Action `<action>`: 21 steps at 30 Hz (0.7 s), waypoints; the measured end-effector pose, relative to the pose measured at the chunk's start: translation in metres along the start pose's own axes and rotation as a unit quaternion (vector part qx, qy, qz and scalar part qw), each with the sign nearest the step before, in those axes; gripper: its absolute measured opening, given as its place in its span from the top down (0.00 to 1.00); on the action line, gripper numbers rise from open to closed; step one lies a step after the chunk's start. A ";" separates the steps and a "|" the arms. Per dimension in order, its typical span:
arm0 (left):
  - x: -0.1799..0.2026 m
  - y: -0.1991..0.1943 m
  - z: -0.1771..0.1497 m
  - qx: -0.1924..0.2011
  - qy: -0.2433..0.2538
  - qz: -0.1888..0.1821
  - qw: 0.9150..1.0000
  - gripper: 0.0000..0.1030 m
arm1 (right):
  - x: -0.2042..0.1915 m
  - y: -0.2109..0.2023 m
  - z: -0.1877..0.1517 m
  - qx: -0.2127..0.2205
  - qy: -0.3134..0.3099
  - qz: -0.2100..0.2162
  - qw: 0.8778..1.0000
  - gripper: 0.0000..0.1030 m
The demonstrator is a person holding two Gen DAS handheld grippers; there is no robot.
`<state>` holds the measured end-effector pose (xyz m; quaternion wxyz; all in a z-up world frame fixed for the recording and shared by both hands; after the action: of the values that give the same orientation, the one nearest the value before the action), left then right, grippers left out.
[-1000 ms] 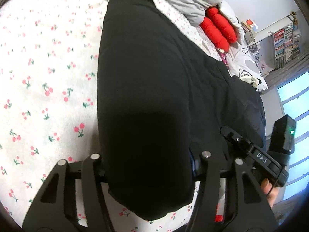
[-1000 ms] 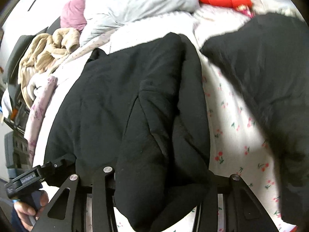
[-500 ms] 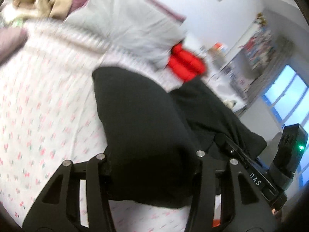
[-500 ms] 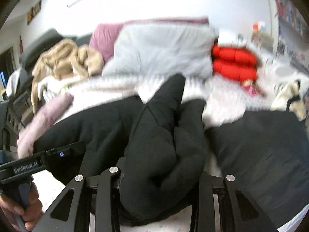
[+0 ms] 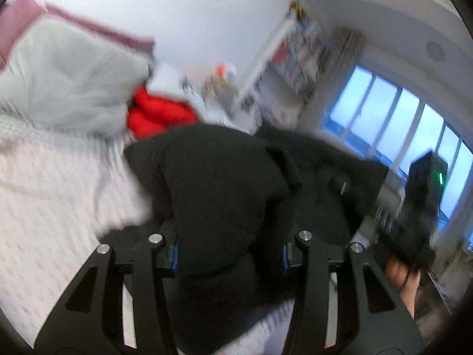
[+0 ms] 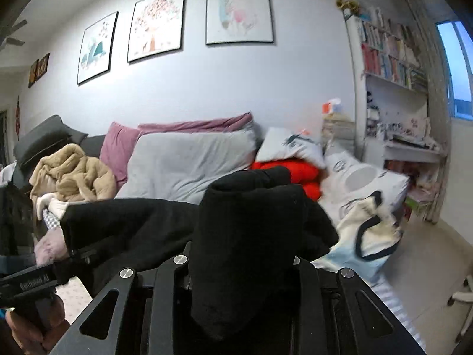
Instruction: Fold large clothes
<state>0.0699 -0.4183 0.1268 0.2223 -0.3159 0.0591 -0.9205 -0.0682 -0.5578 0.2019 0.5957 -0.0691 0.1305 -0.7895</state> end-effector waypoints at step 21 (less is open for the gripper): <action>-0.067 -0.004 -0.144 -0.243 -0.029 0.054 0.968 0.28 | 0.200 -0.032 -0.198 -0.106 0.280 -0.193 0.934 0.14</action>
<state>0.0274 -0.3893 -0.0235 0.1897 -0.3834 0.2919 -0.8554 -0.2061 -0.7167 0.0127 0.3602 0.0680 0.3595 -0.8581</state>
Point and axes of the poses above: each gripper's, at about its wrist camera, not at the fingertips, and y roughly the way its jaws point, x to its right, z to its top, the point moved 6 cm from there along y, roughly the way its jaws point, and after that the axes turned 6 degrees about -z, right-handed, at the moved point
